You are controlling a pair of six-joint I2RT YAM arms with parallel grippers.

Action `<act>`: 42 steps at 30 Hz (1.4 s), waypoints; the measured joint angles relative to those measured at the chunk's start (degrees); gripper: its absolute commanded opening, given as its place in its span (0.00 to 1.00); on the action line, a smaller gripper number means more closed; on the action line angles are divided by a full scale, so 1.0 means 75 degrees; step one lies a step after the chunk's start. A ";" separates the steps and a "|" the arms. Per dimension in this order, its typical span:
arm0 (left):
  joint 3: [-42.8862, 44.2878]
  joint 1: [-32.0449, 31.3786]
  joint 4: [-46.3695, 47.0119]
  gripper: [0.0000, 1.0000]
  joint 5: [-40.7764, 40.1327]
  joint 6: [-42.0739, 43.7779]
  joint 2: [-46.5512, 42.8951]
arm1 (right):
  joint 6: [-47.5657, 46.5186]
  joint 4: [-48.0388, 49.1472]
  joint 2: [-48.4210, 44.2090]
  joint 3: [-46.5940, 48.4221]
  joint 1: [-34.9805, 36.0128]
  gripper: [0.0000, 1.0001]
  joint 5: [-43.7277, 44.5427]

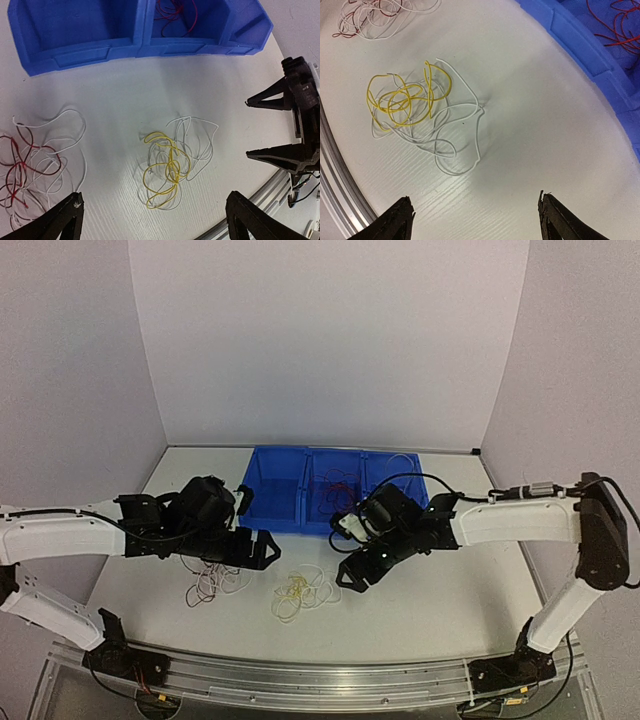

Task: Untangle the cables

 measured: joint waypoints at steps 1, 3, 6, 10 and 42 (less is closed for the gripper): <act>0.0000 0.0002 -0.0170 0.99 -0.0103 -0.0080 -0.0101 | 0.0029 0.0018 0.0234 0.0129 0.0061 0.77 0.0032; -0.0059 0.0006 -0.0412 0.99 -0.0251 -0.0198 -0.0263 | 0.0087 0.0052 0.0687 0.0368 0.0154 0.75 0.0144; -0.0374 0.0006 -0.0421 0.99 -0.0193 -0.0313 -0.0465 | 0.0149 0.0095 0.1291 0.0726 0.0231 0.73 0.0413; -0.0911 0.0006 -0.0182 0.99 0.0215 -0.0366 -0.0561 | 0.0198 0.0122 0.1879 0.1040 0.0232 0.71 0.0570; -0.1102 -0.0181 0.1996 0.38 0.1957 -0.0305 0.2497 | 0.1304 0.1424 0.2408 0.0815 0.0214 0.00 0.0083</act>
